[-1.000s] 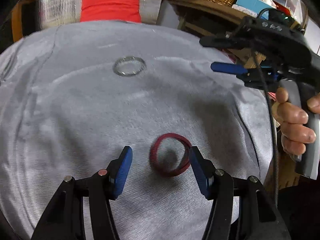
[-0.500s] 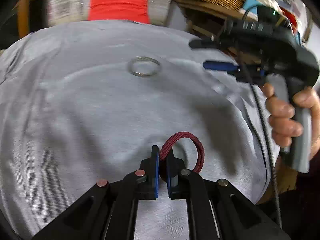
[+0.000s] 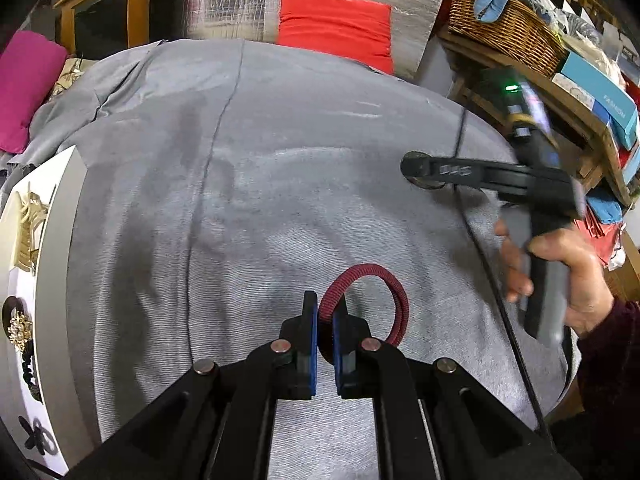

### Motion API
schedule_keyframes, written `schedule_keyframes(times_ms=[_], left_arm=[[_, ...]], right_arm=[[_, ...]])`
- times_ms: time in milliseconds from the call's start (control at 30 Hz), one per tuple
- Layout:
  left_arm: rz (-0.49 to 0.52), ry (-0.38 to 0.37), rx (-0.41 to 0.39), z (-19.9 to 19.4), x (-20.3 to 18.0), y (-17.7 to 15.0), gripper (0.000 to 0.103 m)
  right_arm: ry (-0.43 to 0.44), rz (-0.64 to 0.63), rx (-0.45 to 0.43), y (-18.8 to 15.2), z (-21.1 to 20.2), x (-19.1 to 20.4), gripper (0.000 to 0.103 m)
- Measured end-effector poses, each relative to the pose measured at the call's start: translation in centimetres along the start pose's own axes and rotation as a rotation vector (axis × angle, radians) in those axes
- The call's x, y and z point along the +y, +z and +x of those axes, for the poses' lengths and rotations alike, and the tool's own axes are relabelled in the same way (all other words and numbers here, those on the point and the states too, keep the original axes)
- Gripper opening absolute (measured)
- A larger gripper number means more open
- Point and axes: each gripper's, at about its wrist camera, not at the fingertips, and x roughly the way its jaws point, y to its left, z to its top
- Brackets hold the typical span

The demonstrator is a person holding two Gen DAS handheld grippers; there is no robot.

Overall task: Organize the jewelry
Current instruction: 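Close the right tool on the silver bangle's rim and lift it, then carry the red hair tie and silver bangle to the white tray and release both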

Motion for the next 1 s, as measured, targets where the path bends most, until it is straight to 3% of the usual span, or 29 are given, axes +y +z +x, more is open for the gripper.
schedule_keyframes(times_ms=[200,267,467,1000], left_arm=[[-0.022,-0.001,-0.013,-0.9,1.3,0.1,0.006],[-0.032,-0.001,-0.016,-0.8,1.4,0.3,0.006],[-0.054,0.023,-0.047,-1.3,2.3,0.3,0.006],[-0.072,0.118,-0.135,-4.3,4.3,-0.1,0.006]], right_arm=[[-0.052,0.039,-0.018,0.4,0.6,-0.2,0.079],[-0.075,0.057,-0.023,0.5,0.5,-0.5,0.064],[-0.078,0.078,-0.036,0.6,0.1,-0.6,0.064],[0.121,0.083,-0.139,1.2,-4.4,4.1,0.064]])
